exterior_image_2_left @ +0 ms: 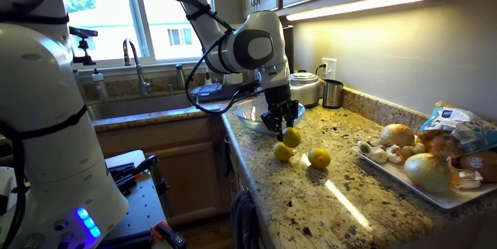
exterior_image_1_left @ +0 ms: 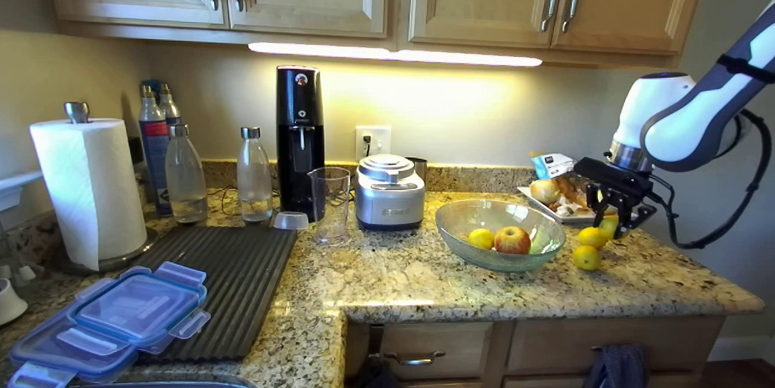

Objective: Remove a lemon from the bowl and put it on the counter

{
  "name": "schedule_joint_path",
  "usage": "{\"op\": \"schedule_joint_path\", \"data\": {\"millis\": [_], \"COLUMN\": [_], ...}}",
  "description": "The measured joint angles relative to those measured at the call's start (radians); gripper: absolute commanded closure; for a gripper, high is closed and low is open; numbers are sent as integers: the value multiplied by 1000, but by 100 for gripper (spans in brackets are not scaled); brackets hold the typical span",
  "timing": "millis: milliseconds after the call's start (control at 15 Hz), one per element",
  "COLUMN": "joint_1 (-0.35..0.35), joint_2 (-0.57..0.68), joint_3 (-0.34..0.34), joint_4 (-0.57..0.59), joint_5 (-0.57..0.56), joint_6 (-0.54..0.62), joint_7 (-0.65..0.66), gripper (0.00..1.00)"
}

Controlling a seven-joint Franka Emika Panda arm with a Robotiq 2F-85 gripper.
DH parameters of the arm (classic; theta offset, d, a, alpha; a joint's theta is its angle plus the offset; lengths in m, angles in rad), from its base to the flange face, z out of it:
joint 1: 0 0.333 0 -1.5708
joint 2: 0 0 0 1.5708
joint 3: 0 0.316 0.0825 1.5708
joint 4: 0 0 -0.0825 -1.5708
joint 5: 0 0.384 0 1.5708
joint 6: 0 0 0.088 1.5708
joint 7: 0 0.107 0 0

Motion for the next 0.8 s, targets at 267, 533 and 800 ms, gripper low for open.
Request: {"op": "schedule_joint_path", "data": {"millis": [267, 533, 800], "joint_1": [0, 0, 0], "joint_2": [4, 38, 84], "joint_3": [-27, -26, -16], "joint_4": [-67, -86, -84], "joint_5": [1, 41, 130], "joint_6": [75, 134, 173], "joint_7": [7, -8, -71], "gripper": [78, 78, 53]}}
